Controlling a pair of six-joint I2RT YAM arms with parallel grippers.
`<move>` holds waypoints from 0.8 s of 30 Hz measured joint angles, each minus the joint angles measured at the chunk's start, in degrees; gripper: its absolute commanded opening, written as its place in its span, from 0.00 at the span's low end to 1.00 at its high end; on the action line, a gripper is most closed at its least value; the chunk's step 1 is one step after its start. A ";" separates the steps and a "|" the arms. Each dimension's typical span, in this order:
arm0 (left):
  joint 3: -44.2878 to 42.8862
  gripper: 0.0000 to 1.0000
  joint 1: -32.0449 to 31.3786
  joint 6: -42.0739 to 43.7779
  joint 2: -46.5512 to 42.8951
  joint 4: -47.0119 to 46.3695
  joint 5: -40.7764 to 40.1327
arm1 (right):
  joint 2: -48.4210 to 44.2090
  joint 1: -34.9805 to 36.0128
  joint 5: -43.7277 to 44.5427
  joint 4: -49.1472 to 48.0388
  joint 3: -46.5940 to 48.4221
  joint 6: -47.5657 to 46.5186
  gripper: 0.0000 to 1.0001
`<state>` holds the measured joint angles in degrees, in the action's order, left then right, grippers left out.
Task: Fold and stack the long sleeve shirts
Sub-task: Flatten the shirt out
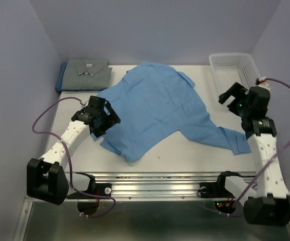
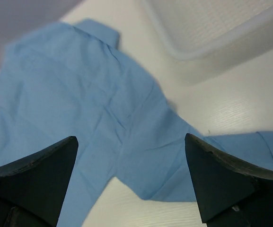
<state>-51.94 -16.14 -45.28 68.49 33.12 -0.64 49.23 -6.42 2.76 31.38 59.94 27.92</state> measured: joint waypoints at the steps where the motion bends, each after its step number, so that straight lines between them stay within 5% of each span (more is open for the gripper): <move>1: 0.00 0.99 0.00 0.02 1.25 -0.92 0.13 | 3.76 0.66 -1.31 -0.87 -0.46 -0.04 1.00; 8: -0.35 0.99 0.00 0.52 10.27 -9.46 3.30 | 36.59 22.36 -3.89 -7.28 5.33 -6.88 1.00; 18: -9.18 0.99 -3.10 1.49 18.32 -14.05 5.64 | 69.48 21.88 -1.77 -11.58 25.14 -13.31 1.00; 24: -14.21 0.99 -6.19 2.45 23.56 -15.50 6.21 | 71.14 21.88 0.55 -12.66 27.28 -13.29 1.00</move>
<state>-66.15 -22.33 -42.83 92.05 17.63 5.56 120.38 15.46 3.31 18.72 87.22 14.63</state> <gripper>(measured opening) 0.986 0.998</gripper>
